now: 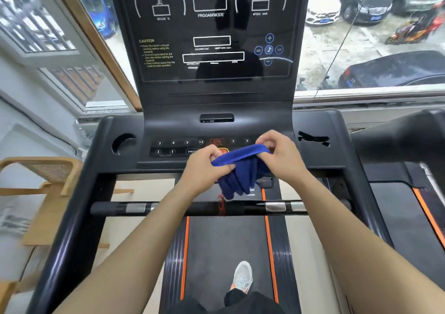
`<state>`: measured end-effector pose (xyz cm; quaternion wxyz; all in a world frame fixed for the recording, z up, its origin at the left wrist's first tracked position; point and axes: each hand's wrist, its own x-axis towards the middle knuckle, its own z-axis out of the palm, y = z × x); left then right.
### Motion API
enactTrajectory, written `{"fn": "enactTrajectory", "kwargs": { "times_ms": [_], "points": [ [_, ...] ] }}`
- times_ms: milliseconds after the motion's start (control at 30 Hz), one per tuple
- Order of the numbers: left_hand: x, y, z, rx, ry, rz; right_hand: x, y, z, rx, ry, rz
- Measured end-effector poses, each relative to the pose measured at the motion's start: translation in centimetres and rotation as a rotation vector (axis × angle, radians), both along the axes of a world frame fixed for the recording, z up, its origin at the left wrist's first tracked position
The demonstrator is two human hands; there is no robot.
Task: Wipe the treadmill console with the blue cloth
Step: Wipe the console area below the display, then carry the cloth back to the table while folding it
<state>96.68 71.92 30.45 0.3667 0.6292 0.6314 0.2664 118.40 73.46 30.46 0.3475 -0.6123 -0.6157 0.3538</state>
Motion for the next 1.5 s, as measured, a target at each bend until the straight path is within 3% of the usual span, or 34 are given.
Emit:
{"fn": "enactTrajectory", "kwargs": {
  "times_ms": [100,200,633,767,867,1033,1167,1367,1500],
  "points": [
    [-3.8,-2.0,0.5,-0.060,-0.168,0.012,-3.0,-0.4,3.0,0.013,0.220,0.032],
    [-8.2,-4.7,0.7,-0.077,-0.235,0.087,-6.8,-0.8,6.0,0.024,0.313,0.076],
    [-25.2,-20.4,3.6,0.319,-0.017,0.599,-29.0,-7.1,12.1,0.032,0.279,0.389],
    [-29.5,-26.3,4.3,0.361,0.003,0.811,-34.5,-9.9,12.3,-0.058,0.167,0.507],
    [-31.7,-31.1,5.0,0.347,-0.049,0.983,-37.9,-12.5,12.4,-0.250,0.178,0.698],
    [-33.3,-38.5,6.0,0.292,-0.299,1.264,-41.2,-15.2,10.9,-0.650,0.220,1.132],
    [-32.4,-44.4,6.4,0.280,-0.458,1.493,-42.4,-16.8,8.1,-0.828,0.057,1.414],
    [-26.9,-52.5,6.2,0.292,-0.671,1.756,-43.7,-24.9,4.6,-0.756,-0.175,1.526],
    [-22.5,-58.3,4.5,0.299,-0.757,1.855,-44.4,-33.5,2.8,-0.921,-0.177,1.595]
  ]
}}
